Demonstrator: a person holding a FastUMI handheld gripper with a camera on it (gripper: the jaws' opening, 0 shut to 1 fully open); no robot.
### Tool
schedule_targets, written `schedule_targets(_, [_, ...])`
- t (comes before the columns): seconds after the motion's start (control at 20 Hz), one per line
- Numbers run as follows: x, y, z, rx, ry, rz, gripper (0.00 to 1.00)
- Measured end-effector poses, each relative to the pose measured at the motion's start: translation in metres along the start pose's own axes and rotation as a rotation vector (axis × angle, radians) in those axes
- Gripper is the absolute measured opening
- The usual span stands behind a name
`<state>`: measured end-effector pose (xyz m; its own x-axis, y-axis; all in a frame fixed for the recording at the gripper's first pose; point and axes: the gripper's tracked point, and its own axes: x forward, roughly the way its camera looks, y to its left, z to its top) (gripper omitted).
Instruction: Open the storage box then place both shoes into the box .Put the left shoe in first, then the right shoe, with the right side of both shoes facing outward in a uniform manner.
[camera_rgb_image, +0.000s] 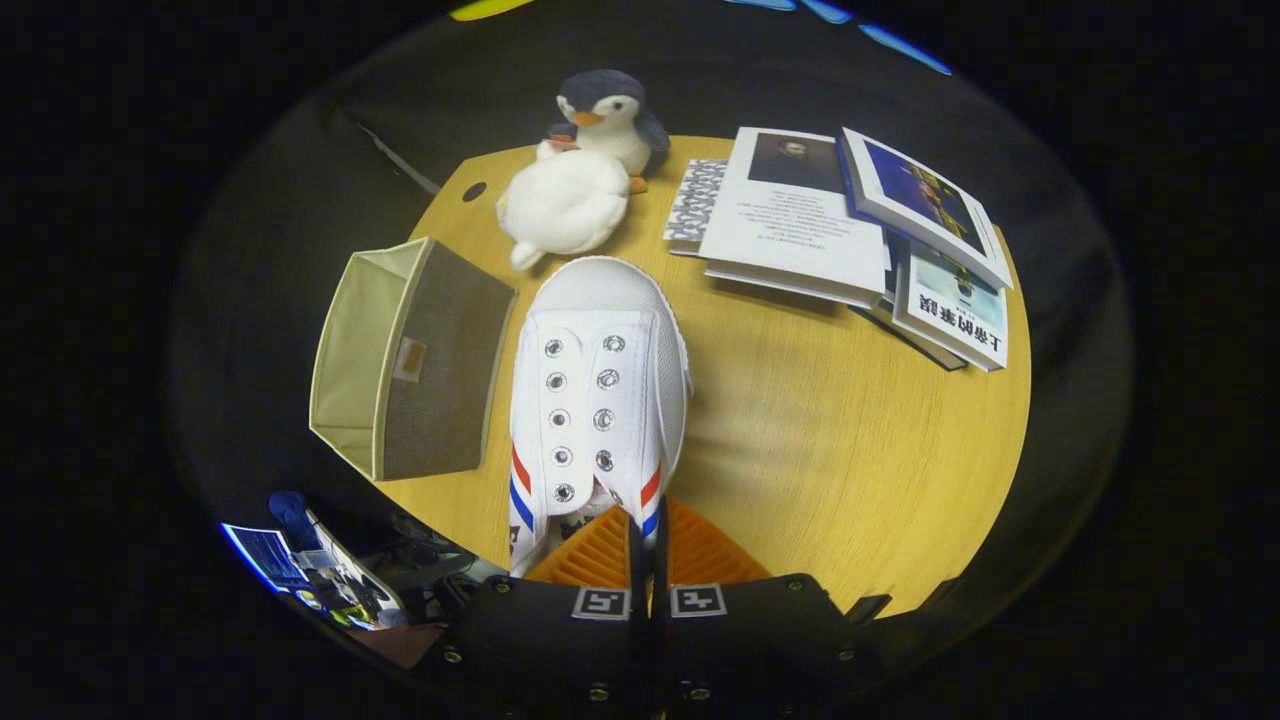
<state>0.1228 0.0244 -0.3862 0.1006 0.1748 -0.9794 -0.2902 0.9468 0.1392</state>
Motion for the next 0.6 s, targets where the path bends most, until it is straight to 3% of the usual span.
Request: schedule_targets(0.6, [-0.008, 0.125, 0.049, -0.13, -0.007, 0.065, 0.01])
